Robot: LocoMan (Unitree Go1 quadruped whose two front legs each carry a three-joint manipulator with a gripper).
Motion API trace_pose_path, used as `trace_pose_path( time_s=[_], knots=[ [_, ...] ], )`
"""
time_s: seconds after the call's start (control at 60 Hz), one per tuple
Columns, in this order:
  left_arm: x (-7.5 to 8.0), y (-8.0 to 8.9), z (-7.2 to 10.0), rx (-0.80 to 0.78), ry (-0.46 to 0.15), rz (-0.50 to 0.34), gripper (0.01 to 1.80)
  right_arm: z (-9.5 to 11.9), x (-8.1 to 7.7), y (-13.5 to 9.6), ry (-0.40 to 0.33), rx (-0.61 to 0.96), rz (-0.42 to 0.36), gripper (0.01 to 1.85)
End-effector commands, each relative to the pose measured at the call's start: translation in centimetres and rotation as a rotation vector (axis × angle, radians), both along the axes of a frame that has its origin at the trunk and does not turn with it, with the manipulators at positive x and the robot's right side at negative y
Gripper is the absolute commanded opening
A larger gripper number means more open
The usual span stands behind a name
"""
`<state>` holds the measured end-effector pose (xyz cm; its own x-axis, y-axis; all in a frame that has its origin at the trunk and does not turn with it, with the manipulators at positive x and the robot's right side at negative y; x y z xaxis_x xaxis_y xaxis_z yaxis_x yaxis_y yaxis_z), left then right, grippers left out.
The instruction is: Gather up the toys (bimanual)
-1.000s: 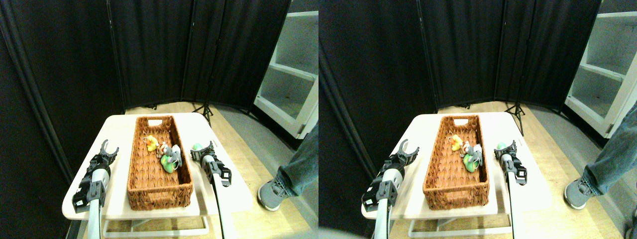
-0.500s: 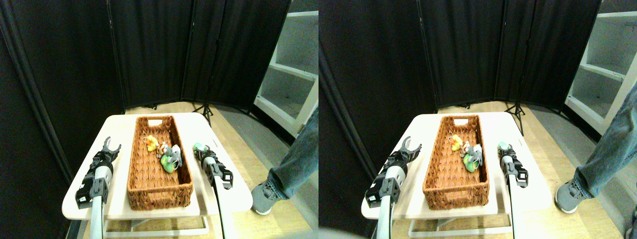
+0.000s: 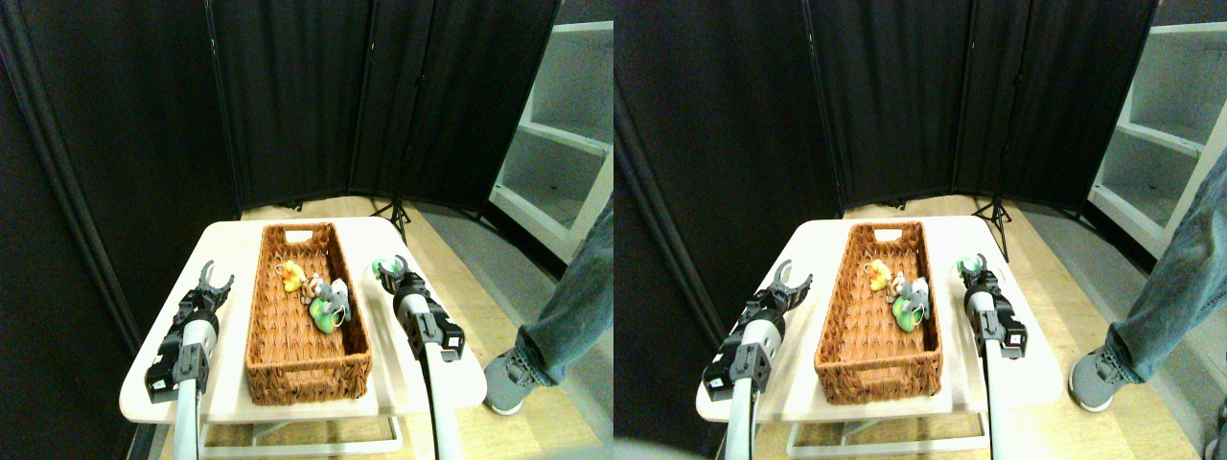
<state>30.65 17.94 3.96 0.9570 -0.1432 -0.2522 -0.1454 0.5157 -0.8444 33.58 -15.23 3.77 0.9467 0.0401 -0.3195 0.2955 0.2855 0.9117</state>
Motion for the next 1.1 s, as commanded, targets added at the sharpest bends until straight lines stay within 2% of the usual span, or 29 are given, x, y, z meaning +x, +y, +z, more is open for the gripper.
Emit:
trace_pose_path(
  time_s=[0.017,0.2,0.267,0.35,0.45,0.483,0.55,0.633,0.85,1.1],
  knots=[
    [0.2,-0.4,0.9,0.009,-0.061,-0.033,0.31,1.5,0.0,0.4,-0.062,-0.028,0.031,0.17],
    [0.1,-0.4,1.1,-0.007,-0.062,-0.027,0.32,1.3,-0.1,0.3,-0.065,-0.088,0.02,0.1],
    [0.1,-0.4,1.1,0.004,-0.066,-0.04,0.31,1.5,-0.1,0.2,-0.07,-0.06,0.021,0.09],
    [0.1,-0.3,1.2,0.018,-0.073,-0.036,0.32,2.5,-0.2,0.7,-0.072,-0.047,0.018,0.11],
    [0.1,-0.3,1.2,0.005,-0.079,-0.033,0.32,3.4,0.0,1.3,-0.086,-0.046,0.053,0.19],
    [0.1,-0.3,1.2,-0.011,-0.079,-0.027,0.32,4.0,0.1,1.7,-0.109,-0.048,0.083,0.19],
    [0.0,-0.2,1.3,-0.021,-0.081,-0.018,0.33,4.9,0.2,2.5,-0.105,-0.011,0.094,0.1],
    [-0.1,-0.1,1.2,-0.008,-0.083,-0.023,0.32,5.5,0.3,3.5,-0.105,0.014,0.104,0.06],
    [-0.5,0.2,1.4,-0.007,-0.09,-0.014,0.29,6.8,0.5,6.0,-0.118,0.045,0.177,0.07],
    [-1.1,0.4,1.6,-0.009,-0.112,0.0,0.28,6.5,0.6,8.6,-0.122,0.079,0.231,0.07]
  ],
)
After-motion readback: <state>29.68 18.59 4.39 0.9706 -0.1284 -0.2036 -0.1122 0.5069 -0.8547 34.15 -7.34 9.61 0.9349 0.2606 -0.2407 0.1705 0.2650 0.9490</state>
